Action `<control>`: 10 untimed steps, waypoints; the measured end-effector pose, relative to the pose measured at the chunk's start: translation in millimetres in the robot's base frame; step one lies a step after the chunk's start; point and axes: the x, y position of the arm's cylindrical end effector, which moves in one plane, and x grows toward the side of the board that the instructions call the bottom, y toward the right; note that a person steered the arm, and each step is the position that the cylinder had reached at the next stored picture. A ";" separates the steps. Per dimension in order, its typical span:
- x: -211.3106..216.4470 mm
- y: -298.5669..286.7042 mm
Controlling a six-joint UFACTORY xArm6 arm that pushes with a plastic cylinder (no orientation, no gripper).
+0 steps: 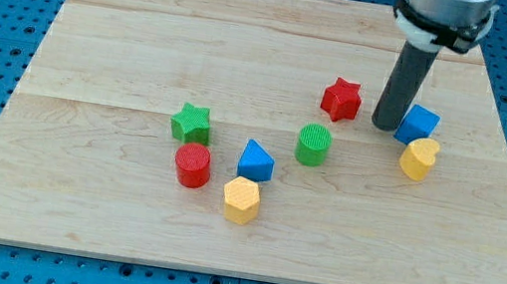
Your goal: Make a group of green blocks and red circle
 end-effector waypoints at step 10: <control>72.7 -220.0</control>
